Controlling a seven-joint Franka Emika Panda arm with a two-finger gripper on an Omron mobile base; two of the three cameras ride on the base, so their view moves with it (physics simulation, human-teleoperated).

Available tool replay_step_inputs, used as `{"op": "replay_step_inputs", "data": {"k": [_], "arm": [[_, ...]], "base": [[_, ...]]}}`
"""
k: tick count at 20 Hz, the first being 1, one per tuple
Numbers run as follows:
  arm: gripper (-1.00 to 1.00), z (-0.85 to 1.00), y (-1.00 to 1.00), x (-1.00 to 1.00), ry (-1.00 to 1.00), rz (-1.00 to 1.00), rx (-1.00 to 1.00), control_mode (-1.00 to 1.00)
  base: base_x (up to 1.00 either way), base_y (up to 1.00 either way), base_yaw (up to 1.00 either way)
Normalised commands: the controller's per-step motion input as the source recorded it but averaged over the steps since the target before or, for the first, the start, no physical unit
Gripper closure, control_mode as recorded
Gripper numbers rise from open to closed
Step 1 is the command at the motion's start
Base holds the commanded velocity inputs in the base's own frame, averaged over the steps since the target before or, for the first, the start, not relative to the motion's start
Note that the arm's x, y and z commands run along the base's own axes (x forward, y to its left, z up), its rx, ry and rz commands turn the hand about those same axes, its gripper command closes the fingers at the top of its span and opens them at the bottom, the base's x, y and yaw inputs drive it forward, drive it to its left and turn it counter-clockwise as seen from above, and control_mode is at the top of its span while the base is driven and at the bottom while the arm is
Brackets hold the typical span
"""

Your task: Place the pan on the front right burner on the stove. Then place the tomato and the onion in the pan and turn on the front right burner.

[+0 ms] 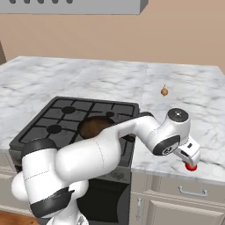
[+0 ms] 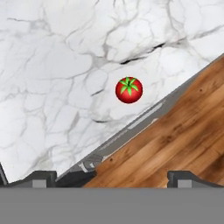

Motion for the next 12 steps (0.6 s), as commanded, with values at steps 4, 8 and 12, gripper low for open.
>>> {"op": "replay_step_inputs", "data": {"k": [4,8,12], "arm": [[-1.0,0.0,-0.23,0.0,0.0,0.0,-0.04,-1.0],[-1.0,-0.03,-0.07,0.0,0.04,0.0,-0.03,-1.0],[-1.0,-0.21,0.0,0.02,0.07,0.01,-0.04,-1.0]], "base": [[0.0,0.0,0.0],[0.0,0.0,0.0],[0.0,0.0,0.0]]}}
